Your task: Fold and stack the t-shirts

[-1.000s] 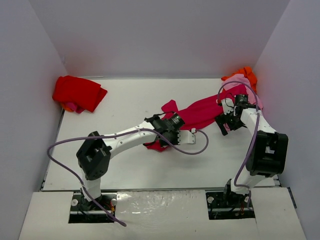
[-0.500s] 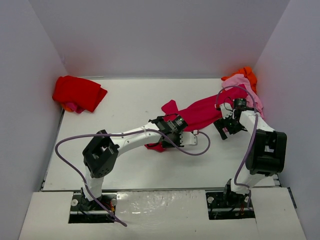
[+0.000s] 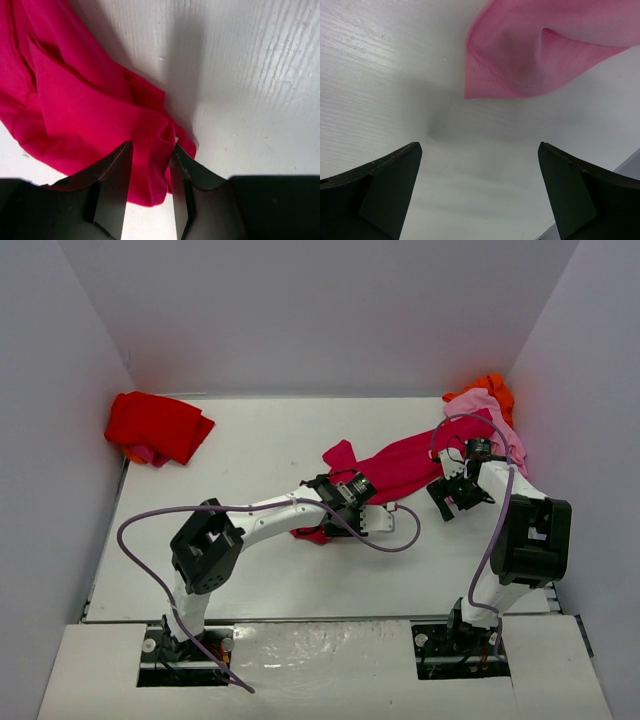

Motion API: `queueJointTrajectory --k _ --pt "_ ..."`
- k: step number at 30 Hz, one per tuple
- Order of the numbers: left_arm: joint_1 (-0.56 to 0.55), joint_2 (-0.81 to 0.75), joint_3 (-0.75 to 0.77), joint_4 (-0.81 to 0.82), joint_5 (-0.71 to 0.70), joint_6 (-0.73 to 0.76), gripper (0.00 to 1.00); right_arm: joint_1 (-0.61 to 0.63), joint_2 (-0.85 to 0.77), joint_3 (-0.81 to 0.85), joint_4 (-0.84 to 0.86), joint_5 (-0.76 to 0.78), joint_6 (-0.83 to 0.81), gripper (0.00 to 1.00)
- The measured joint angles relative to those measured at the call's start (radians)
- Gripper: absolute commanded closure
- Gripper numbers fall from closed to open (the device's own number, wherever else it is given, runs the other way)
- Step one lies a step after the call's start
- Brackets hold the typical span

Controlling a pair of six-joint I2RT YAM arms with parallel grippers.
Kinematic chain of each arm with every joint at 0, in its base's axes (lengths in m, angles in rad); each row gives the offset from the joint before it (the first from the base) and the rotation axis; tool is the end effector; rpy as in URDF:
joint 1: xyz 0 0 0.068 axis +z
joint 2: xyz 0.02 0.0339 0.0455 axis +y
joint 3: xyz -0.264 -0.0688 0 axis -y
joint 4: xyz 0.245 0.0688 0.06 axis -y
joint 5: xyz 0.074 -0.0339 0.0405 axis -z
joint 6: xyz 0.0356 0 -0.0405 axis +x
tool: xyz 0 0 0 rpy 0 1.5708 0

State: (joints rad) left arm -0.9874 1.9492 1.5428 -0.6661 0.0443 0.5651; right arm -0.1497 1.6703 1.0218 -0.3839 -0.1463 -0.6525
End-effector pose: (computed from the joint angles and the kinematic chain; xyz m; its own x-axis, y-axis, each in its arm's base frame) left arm 0.2293 -0.3503 0.2208 0.0441 0.9044 -0.4245 0.9731 0.0573 0.2231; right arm 0.3308 -0.0446 0.1823 -0.7192 -0.4990 -0.4834 -0.4569 0.8639 -0.2119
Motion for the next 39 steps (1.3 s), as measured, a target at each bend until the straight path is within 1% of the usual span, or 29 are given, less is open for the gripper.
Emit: queueJointTrajectory --k 2,13,22,28,39 --pt "0.0 0.018 0.014 -0.001 -0.001 0.0 0.62 0.0 0.0 0.0 0.0 0.0 0.0 0.0" --pt "0.025 0.039 0.085 -0.008 -0.012 0.012 0.62 0.0 0.002 0.0 0.003 0.0 0.0 0.0" --pt "0.076 -0.013 0.033 -0.01 -0.023 0.038 0.61 0.0 0.056 0.002 0.01 -0.001 0.021 0.0" --pt "0.081 -0.045 -0.008 -0.013 -0.023 0.045 0.61 0.0 0.056 0.002 0.011 -0.002 0.027 0.0" --pt "0.081 -0.042 -0.003 -0.017 -0.007 0.044 0.61 0.0 0.056 0.002 0.011 -0.002 0.03 0.0"
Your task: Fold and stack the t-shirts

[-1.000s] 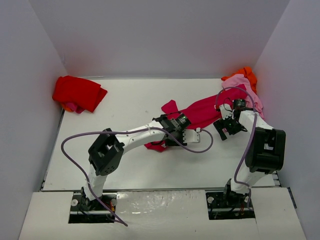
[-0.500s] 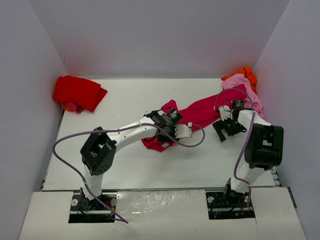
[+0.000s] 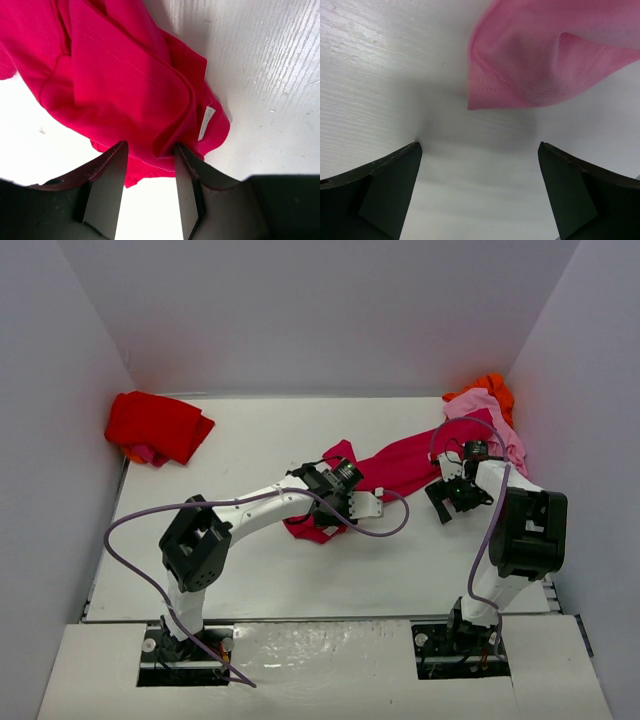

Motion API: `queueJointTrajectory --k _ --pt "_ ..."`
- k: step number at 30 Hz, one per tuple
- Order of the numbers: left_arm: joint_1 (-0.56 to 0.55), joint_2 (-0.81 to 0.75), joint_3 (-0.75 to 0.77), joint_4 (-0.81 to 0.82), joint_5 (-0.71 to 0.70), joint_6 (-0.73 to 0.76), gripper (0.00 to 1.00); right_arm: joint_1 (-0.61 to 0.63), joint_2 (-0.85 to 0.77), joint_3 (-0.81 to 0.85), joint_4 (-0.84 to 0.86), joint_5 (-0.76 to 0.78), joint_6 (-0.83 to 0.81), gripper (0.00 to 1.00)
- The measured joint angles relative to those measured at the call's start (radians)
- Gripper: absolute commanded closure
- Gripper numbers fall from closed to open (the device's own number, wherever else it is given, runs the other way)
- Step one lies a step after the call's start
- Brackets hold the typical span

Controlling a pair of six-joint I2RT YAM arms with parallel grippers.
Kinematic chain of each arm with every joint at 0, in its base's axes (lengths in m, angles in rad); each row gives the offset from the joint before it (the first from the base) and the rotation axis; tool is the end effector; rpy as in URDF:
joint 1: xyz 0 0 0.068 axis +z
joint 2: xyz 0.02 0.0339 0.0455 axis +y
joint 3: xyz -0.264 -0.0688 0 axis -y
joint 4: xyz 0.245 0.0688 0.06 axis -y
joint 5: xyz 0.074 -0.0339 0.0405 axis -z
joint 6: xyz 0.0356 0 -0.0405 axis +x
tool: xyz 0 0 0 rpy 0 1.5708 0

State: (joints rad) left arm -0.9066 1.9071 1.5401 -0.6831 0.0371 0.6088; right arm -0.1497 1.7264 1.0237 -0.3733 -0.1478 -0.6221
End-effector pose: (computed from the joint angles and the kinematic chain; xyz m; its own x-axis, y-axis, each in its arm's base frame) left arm 0.2528 -0.3251 0.2358 0.0178 0.9043 -0.4265 0.9606 0.1028 0.2581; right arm 0.3355 -0.0453 0.1656 -0.7529 -0.4694 -0.4614 -0.4434 0.8798 -0.1714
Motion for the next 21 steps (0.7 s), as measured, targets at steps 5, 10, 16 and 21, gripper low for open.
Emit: queueJointTrajectory --k 5,10,16,21 --pt "-0.002 0.017 0.026 -0.001 0.011 -0.002 0.61 0.0 0.001 0.0 0.001 0.0 0.0 0.0" --pt "-0.006 0.046 0.056 -0.009 0.018 -0.011 0.61 0.0 0.002 0.0 0.002 0.0 -0.002 0.0" --pt "-0.014 0.071 0.074 -0.02 0.033 -0.02 0.61 0.0 0.003 0.0 0.003 -0.002 -0.004 0.0" --pt "-0.027 0.077 0.075 -0.027 0.051 -0.029 0.61 0.0 0.003 0.0 0.004 -0.003 -0.007 0.0"
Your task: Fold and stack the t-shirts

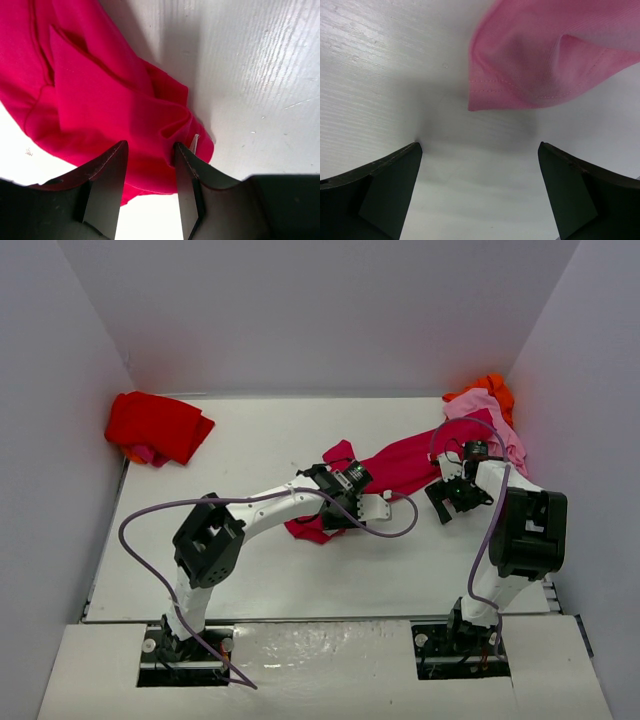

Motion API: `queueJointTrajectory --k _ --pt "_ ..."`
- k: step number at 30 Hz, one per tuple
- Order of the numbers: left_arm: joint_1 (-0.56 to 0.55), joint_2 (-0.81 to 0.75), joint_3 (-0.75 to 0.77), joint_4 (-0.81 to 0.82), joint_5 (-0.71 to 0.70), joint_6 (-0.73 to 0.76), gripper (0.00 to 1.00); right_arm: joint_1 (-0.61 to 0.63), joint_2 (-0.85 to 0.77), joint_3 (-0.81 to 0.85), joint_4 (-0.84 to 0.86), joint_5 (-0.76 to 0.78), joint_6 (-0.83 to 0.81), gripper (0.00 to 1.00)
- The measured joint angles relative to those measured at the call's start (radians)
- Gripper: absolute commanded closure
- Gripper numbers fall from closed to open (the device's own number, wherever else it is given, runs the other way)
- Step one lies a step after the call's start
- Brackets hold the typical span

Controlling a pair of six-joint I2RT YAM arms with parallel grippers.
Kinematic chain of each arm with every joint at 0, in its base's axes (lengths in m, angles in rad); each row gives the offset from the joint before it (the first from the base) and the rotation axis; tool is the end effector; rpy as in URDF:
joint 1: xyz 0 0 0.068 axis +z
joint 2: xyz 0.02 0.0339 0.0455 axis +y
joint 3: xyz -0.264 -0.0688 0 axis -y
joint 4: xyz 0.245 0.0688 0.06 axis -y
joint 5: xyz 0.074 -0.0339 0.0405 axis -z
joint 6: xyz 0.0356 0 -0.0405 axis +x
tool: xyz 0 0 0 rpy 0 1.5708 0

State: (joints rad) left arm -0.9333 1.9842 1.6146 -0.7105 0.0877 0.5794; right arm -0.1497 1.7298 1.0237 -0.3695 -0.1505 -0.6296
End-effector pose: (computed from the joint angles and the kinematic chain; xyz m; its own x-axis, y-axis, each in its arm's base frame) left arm 0.2521 -0.3456 0.2262 0.0125 0.8996 -0.4366 0.9778 0.0803 0.1934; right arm 0.3360 -0.0453 0.1648 -0.7486 -0.4758 -0.4618 -0.4501 0.8760 -0.1732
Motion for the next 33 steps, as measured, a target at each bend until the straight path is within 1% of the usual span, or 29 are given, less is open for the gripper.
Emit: queueJointTrajectory --k 17,21,23,24,25,26,27,33 --pt "-0.015 0.005 -0.017 -0.003 0.006 -0.007 0.61 0.0 0.002 0.0 0.002 -0.011 0.0 0.0" --pt "-0.015 0.017 -0.018 0.002 0.006 -0.007 0.63 0.0 0.002 -0.001 0.002 -0.012 0.0 0.0" --pt "-0.015 0.023 -0.019 0.004 0.006 -0.007 0.67 0.0 0.002 -0.001 0.002 -0.012 0.0 0.0" --pt "-0.015 0.026 -0.019 0.005 0.006 -0.007 0.72 0.0 0.002 -0.001 0.002 -0.012 0.0 0.0" --pt "-0.015 0.03 -0.019 0.005 0.006 -0.009 0.88 0.0 0.002 -0.001 0.002 -0.011 0.0 0.0" --pt "-0.015 0.035 -0.019 0.006 0.006 -0.009 0.95 0.0 0.002 -0.001 0.002 -0.011 0.0 0.0" --pt "-0.015 0.039 -0.019 0.007 0.005 -0.01 1.0 0.0 0.002 -0.001 0.002 -0.011 0.0 0.0" --pt "-0.014 0.05 -0.019 0.019 -0.009 -0.011 1.0 0.0 0.002 -0.001 0.003 -0.011 -0.002 0.0"
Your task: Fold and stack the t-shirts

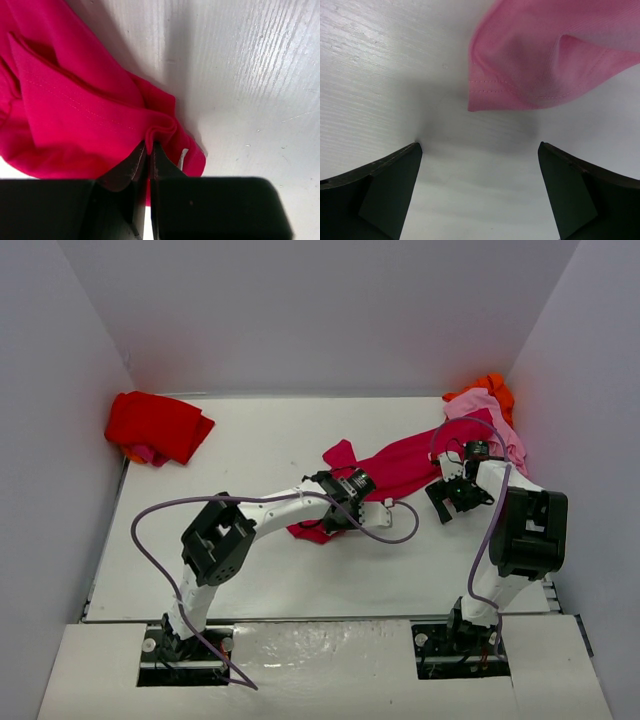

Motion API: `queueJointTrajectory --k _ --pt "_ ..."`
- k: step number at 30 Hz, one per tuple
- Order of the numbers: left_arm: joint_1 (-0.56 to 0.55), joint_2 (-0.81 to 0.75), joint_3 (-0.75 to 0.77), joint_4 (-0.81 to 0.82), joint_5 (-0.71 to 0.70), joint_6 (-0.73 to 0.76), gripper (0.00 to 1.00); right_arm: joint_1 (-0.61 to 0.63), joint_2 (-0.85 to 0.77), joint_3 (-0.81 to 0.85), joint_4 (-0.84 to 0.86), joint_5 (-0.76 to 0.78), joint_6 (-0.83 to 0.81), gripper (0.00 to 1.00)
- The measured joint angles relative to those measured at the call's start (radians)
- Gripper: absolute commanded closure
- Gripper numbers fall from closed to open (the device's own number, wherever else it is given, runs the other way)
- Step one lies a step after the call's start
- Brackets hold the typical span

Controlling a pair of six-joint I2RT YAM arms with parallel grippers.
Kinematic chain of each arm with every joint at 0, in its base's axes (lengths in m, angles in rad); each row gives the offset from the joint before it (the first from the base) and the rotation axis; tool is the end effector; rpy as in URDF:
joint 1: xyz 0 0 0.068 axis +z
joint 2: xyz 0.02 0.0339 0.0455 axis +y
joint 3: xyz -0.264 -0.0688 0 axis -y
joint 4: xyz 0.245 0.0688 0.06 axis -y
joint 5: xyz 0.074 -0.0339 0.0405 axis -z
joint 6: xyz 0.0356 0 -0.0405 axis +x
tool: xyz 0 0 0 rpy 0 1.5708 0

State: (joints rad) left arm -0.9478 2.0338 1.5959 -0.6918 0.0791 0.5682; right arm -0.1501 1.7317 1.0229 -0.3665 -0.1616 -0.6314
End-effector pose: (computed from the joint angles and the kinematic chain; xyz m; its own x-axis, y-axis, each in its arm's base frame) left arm 0.2498 -0.3525 0.2011 0.0015 0.9173 -0.3983 0.9829 0.0720 0.1695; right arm 0.3363 -0.0451 0.1642 -0.7446 -0.4766 -0.4673 -0.4554 0.8746 -0.1664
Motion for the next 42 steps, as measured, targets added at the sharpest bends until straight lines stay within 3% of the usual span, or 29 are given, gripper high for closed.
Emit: queueJointTrajectory --k 5,9,15,19,24,29,33,42 --pt "0.053 -0.016 0.066 -0.027 0.006 -0.005 1.0 0.0 0.0 -0.006 0.01 0.011 0.002 0.0" --pt "0.198 -0.088 0.173 -0.022 0.027 -0.022 1.0 0.004 -0.009 -0.011 0.017 0.029 0.006 0.0" --pt "0.368 -0.252 0.189 -0.003 0.004 -0.052 1.0 0.055 -0.041 -0.02 0.051 0.118 0.007 0.0" --pt "0.382 -0.302 0.146 0.024 0.009 -0.08 1.0 0.111 -0.064 0.05 0.045 0.159 0.007 0.0" --pt "0.385 -0.302 0.081 0.031 0.004 -0.09 1.0 0.196 -0.055 0.25 0.051 0.228 0.028 0.0" --pt "0.399 -0.302 0.062 0.036 -0.003 -0.094 1.0 0.289 -0.016 0.388 0.121 0.373 0.036 0.0" --pt "0.402 -0.302 0.061 0.049 -0.024 -0.093 1.0 0.39 0.034 0.393 0.157 0.503 0.019 0.0" --pt "0.439 -0.302 0.061 0.056 -0.037 -0.095 1.0 0.58 0.11 0.375 0.118 0.447 0.019 0.0"
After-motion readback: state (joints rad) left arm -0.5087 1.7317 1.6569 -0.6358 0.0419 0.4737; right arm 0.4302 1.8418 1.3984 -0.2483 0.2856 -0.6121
